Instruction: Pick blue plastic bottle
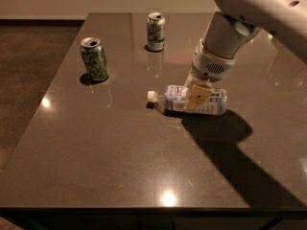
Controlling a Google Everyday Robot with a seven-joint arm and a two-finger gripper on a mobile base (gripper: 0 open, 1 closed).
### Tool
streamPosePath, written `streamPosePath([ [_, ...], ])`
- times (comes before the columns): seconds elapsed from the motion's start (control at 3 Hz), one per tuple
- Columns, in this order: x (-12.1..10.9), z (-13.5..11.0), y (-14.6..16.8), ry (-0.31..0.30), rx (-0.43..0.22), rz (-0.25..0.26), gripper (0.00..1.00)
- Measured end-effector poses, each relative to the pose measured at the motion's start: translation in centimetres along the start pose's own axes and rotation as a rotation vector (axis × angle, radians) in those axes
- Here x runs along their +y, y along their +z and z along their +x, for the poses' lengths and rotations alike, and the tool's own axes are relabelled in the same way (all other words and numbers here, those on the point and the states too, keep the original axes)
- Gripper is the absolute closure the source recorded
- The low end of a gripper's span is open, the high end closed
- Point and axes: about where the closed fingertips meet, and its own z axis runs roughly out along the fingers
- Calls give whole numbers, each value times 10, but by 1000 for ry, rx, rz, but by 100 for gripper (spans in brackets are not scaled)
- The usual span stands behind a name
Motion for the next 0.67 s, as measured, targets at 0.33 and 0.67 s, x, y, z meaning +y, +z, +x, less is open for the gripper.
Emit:
streamPosePath([
  [0.33, 0, -5, -20, -13, -14, 23, 87],
  [0.67, 0, -13, -50, -34, -30, 59, 100],
])
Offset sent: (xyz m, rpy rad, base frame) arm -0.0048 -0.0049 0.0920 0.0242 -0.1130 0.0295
